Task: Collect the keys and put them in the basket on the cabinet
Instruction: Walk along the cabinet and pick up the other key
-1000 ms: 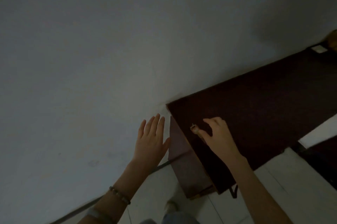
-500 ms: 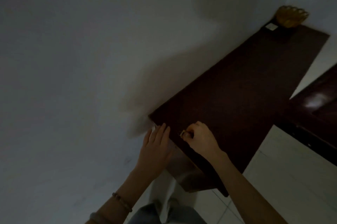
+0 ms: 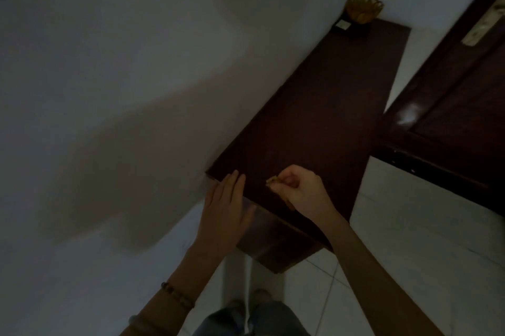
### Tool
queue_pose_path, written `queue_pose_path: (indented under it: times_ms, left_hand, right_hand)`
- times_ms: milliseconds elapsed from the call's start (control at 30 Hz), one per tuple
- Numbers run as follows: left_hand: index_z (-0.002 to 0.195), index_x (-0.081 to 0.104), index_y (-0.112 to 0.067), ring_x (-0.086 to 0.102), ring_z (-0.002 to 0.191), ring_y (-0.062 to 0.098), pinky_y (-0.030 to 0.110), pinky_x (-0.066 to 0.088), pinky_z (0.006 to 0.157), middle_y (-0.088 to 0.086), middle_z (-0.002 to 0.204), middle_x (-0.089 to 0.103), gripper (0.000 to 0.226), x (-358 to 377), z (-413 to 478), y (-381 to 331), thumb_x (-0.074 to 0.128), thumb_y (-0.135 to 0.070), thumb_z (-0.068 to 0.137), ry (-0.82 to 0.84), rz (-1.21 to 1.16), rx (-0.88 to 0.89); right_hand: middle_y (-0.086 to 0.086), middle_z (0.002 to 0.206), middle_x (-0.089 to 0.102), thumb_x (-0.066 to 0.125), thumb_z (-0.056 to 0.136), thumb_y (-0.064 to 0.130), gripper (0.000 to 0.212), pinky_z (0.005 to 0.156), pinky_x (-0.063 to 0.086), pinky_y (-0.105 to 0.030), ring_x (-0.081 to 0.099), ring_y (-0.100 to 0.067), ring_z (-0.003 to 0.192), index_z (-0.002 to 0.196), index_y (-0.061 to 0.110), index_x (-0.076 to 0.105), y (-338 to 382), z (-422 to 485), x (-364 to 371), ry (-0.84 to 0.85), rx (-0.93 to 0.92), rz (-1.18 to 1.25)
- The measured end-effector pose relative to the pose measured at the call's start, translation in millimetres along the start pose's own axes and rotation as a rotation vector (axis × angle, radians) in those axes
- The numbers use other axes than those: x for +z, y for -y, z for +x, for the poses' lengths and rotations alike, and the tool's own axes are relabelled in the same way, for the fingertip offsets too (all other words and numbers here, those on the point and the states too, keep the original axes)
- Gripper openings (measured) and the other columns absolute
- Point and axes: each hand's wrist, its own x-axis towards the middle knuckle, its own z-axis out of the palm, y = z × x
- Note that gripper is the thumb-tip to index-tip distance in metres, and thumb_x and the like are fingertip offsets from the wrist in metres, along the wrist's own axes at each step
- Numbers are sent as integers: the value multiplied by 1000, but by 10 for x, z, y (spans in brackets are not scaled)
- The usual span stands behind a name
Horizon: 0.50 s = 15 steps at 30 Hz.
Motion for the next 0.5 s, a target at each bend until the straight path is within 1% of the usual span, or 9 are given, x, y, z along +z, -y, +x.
queue_pose_path:
  times_ms: [100,133,200,233,267,333,400,467,500]
  left_hand:
    - [128,46,4,47,123,38,55,28,104,25,132,50,58,73,57,-77,69,-21,81,-18,-56,70]
    - [127,48,5,48,122,38,55,28,104,25,131,51,57,111,61,-117,69,-20,80,-4,-74,92]
    - [124,52,5,52,118,38,56,33,102,25,127,55,55,209,29,-220,71,-20,79,37,-79,154]
    - [122,53,4,54,115,37,56,36,101,24,125,57,55,263,-8,-278,73,-21,77,68,-81,191]
    - [120,55,3,56,113,36,56,38,99,23,123,58,55,310,-44,-333,74,-22,75,101,-88,232]
    - [119,56,1,58,110,34,55,39,96,21,121,61,57,389,-86,-422,77,-25,72,150,-102,320]
    - [121,56,0,59,110,33,53,39,97,20,122,60,58,472,-82,-486,75,-27,74,183,-100,383]
    - [120,56,1,59,110,32,52,39,98,20,122,60,51,540,-73,-537,65,-32,82,221,-86,411]
    - [119,58,1,59,110,32,52,39,97,20,122,61,49,563,-79,-559,54,-36,88,234,-74,411]
  right_hand:
    - [10,68,65,74,74,24,18,55,46,-8,60,2,63,70,33,58,41,-212,-109,-168,-30,98]
    - [7,68,66,74,74,22,19,56,49,-12,62,-1,63,70,32,58,42,-293,-143,-212,-33,135]
    - [-4,72,69,73,76,19,15,58,55,-25,66,-16,67,72,26,60,36,-466,-215,-273,-9,210]
    - [-8,75,70,72,77,18,13,57,56,-26,67,-19,68,74,24,60,27,-560,-257,-299,8,244]
    - [-11,78,70,72,77,17,12,56,56,-23,68,-18,69,75,22,61,17,-652,-302,-327,20,285]
    - [-8,75,71,72,76,14,11,55,54,-18,69,-14,67,74,19,62,-1,-817,-395,-382,40,394]
    - [3,65,72,71,75,9,12,54,54,-18,68,-11,62,72,17,62,-35,-958,-490,-431,71,493]
    - [8,59,71,70,75,5,13,53,54,-17,67,-8,58,71,15,62,-93,-1078,-579,-483,99,543]
    - [7,58,71,70,75,4,13,54,54,-18,67,-8,57,71,13,61,-128,-1134,-615,-508,114,554]
